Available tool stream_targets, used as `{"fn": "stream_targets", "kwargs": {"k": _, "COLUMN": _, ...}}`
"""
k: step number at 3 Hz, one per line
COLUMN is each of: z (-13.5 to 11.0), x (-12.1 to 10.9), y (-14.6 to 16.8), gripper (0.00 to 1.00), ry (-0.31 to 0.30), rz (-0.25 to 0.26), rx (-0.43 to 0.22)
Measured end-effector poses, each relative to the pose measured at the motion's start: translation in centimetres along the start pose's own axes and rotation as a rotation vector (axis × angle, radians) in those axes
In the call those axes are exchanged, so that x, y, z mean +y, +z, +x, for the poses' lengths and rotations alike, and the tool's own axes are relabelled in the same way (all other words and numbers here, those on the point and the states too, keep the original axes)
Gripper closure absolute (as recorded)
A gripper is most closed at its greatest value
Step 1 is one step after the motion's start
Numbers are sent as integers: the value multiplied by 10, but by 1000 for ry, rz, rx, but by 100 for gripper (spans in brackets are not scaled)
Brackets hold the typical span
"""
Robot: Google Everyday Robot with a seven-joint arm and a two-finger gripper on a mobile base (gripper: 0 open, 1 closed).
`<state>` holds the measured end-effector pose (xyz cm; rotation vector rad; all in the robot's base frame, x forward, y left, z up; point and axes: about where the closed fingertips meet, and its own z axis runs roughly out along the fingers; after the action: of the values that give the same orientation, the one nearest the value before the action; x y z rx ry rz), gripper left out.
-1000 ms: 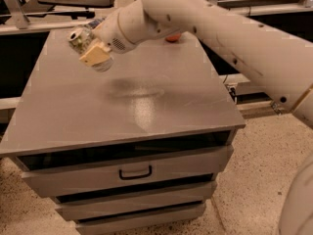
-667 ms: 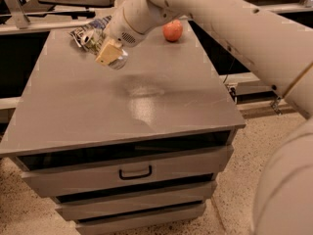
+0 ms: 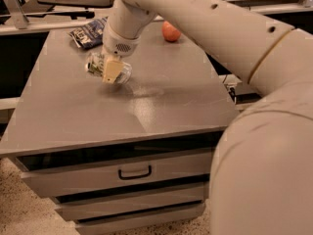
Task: Knock 7up can over
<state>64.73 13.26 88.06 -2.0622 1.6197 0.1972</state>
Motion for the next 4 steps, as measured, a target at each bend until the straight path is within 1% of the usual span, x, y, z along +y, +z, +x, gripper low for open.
{"fn": "stream_targets", "kwargs": {"k": 1, "z": -8, "x": 12, "y": 12, "gripper": 38, "ry": -52, "rz": -61, "rx": 29}}
{"fn": "stream_targets", "kwargs": {"k": 2, "z": -16, "x": 19, "y": 19, "gripper": 15, "ry": -82, "rz": -92, "rx": 30}}
{"fn": "stream_targets", "kwargs": {"k": 3, "z": -20, "x": 24, "y": 21, "gripper": 0, "ry": -91, "rz": -109, "rx": 16}}
{"fn": "stream_targets", "kwargs": {"k": 4, "z": -21, "x": 27, "y": 18, "gripper": 0, "ry": -69, "rz": -107, "rx": -28}}
